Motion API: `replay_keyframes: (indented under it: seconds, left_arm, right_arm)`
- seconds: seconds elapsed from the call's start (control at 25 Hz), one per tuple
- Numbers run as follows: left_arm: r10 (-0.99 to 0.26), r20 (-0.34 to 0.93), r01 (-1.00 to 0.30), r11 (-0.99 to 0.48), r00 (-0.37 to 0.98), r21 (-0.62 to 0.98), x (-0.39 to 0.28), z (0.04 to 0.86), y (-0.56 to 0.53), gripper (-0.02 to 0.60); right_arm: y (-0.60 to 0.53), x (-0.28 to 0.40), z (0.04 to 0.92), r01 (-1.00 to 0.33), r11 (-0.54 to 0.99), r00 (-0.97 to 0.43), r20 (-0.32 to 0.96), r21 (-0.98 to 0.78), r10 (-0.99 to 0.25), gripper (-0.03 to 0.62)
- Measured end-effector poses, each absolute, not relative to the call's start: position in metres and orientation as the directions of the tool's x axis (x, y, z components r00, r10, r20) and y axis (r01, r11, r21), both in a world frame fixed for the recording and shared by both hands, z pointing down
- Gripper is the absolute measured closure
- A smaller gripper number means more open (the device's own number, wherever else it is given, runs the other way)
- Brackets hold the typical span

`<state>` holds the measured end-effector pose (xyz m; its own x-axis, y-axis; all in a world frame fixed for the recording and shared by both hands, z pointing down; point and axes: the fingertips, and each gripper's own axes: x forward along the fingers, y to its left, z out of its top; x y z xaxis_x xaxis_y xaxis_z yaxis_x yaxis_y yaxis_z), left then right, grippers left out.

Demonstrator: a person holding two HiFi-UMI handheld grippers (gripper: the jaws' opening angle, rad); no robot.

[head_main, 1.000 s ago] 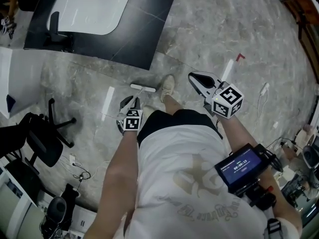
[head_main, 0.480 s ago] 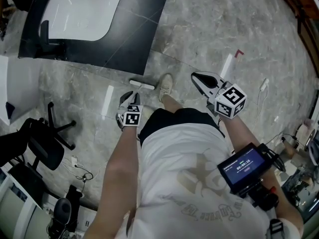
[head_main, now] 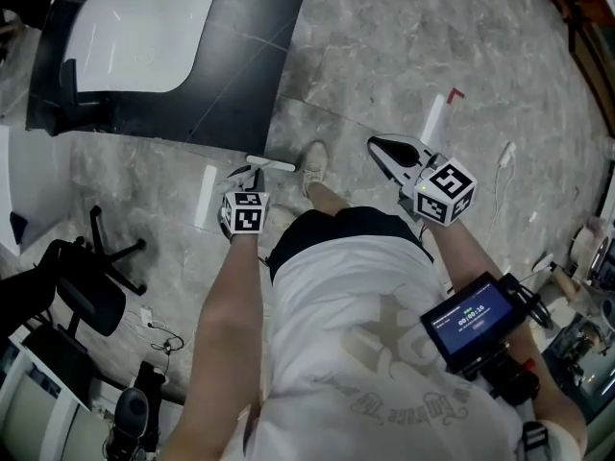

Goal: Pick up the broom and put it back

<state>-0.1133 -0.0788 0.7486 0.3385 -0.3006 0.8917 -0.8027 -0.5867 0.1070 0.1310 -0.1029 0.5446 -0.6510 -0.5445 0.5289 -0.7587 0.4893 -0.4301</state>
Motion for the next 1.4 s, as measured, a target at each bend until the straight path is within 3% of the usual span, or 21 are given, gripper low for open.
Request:
replay_keyframes:
  seconds: [0.8,1.08,1.4]
  left_arm:
    - [-0.273,0.902,-0.774,-0.626,0.334,0.097,-0.085,0.754,-0.114,0.486]
    - [-0.267,0.909,-0.786,-0.611,0.319,0.096,-0.092,0.744,-0.108,0.456]
    - [-0.352,0.884,-0.864,-0.492,0.307,0.104,-0.110,0.709,-0.089,0.456]
  right_arm:
    - [-0.136,0.160,0.556,-0.751,0.483,-0.660,0.538,-0.451,-0.525,0.576]
    - [-0.145,0.149,0.558,-0.715,0.520,-0.698,0.515,-0.467,-0.497,0.576]
    - [-0.145,0.120,0.557,-0.670,0.575,-0.740,0.477,-0.469,-0.474,0.576]
